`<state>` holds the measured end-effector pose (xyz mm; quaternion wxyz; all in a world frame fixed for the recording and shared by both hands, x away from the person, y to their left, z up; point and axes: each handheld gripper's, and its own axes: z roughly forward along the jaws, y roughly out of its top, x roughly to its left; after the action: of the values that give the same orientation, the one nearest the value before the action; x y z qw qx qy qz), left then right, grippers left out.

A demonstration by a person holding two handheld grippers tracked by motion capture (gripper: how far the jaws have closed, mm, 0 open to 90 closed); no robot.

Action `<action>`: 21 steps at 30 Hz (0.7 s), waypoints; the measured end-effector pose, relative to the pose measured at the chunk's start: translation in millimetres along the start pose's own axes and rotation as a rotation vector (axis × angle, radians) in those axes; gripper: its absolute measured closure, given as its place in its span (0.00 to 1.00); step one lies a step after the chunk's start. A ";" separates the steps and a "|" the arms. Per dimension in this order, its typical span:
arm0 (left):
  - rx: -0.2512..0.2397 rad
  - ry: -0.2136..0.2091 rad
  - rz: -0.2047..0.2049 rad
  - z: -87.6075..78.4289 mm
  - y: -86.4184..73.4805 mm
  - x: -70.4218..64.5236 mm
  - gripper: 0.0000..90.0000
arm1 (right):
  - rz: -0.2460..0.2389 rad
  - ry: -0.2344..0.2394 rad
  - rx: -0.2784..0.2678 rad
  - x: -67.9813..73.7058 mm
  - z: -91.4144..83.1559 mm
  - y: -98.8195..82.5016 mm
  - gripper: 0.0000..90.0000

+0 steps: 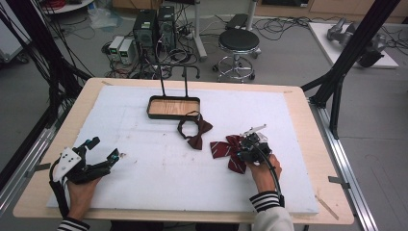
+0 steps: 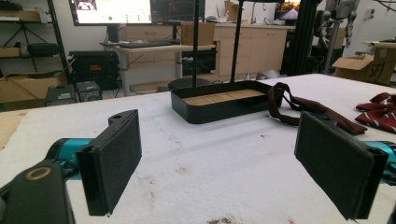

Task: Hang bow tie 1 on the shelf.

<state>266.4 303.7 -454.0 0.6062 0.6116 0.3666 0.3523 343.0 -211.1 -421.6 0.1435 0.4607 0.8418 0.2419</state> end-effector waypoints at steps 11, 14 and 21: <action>-0.001 0.000 -0.001 0.1 -0.1 -0.1 0.17 | -0.009 -0.014 -0.028 0.5 -2.7 0.3 0.90; -0.001 0.000 -0.001 0.1 0.0 -0.1 0.17 | -0.014 -0.016 -0.036 1.4 -3.9 0.5 0.90; 0.000 0.000 0.002 -0.1 0.0 0.0 0.17 | -0.024 -0.025 -0.068 4.6 -7.7 1.1 0.90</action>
<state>266.4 303.7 -454.0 0.6057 0.6122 0.3658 0.3528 337.8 -208.9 -414.7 0.1725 0.4485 0.8366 0.2630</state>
